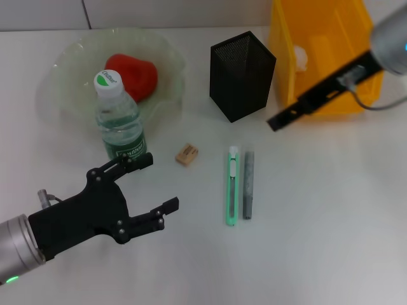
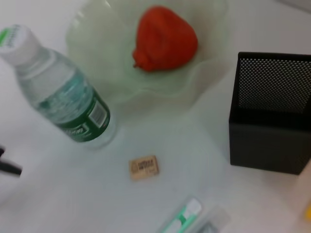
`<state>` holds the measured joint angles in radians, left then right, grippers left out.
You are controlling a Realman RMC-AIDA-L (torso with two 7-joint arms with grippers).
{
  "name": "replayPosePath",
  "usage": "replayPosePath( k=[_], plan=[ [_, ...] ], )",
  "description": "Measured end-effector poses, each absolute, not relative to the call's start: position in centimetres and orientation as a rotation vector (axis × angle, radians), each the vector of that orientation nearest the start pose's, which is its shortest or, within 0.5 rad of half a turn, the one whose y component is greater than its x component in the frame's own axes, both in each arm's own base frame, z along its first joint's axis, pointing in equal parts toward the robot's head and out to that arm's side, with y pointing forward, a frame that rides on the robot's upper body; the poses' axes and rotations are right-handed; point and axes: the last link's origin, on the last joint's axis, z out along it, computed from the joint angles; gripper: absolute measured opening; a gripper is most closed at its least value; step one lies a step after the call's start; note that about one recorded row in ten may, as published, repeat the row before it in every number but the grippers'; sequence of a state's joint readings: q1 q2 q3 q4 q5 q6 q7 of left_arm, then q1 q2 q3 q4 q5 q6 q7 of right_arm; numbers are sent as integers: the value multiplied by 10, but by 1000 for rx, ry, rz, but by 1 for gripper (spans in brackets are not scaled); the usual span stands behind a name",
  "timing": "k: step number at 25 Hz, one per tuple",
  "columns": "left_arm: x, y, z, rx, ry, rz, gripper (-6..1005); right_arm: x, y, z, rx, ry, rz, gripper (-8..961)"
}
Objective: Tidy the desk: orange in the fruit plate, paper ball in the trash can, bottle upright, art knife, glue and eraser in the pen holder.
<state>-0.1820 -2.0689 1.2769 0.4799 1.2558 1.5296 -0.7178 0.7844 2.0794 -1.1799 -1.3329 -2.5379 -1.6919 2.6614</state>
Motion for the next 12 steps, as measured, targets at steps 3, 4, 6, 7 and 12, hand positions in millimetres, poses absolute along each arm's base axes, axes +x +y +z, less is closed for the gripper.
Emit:
replayPosePath(
  k=[3, 4, 6, 7, 12],
  plan=[
    [-299, 227, -45, -2511, -249, -919, 858, 109, 393, 6, -2591, 1127, -355, 847],
    [-300, 226, -46, -2506, -240, -906, 858, 102, 401, -8, -2588, 1170, -376, 847],
    [-301, 225, -47, -2505, -237, -904, 858, 100, 405, -15, -2583, 1192, -390, 844],
    [-301, 225, -47, -2504, -234, -902, 858, 99, 407, -22, -2578, 1212, -404, 843],
    [-300, 229, -47, -2511, -223, -894, 858, 100, 414, -43, -2552, 1273, -420, 836]
  ],
)
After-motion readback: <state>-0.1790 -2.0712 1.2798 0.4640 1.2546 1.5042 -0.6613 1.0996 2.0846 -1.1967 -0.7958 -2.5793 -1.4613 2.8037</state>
